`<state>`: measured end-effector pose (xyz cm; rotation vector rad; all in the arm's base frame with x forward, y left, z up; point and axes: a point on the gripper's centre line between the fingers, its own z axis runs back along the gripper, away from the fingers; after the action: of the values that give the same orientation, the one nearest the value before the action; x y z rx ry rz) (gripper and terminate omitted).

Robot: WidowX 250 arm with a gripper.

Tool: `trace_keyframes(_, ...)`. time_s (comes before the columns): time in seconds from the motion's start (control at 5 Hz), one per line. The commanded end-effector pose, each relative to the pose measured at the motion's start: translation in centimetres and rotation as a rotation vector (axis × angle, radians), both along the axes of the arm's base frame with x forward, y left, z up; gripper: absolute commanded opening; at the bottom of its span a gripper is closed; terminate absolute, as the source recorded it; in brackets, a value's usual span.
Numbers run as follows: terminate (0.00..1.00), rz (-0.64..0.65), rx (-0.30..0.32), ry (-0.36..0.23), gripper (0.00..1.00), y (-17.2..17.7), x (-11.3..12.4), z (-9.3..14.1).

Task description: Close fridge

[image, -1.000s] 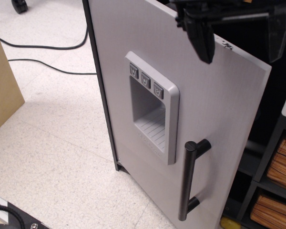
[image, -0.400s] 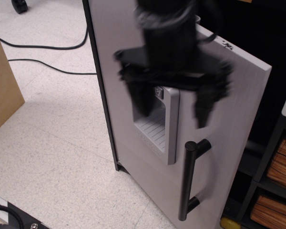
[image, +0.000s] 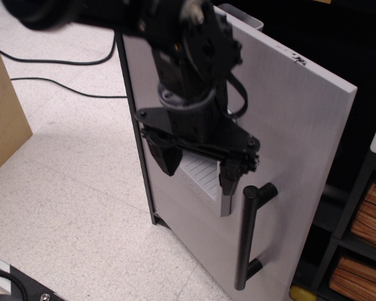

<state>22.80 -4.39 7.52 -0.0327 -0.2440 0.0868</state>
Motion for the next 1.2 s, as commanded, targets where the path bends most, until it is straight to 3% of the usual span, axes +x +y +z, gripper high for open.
trace_keyframes(0.0,0.00,0.018,-0.023,-0.072,1.00,-2.1,4.5,0.1)
trace_keyframes(0.6,0.00,0.033,-0.041,-0.102,1.00,-5.3,8.3,-0.8)
trace_keyframes(1.0,0.00,0.054,-0.068,-0.170,1.00,-6.3,11.0,-0.7)
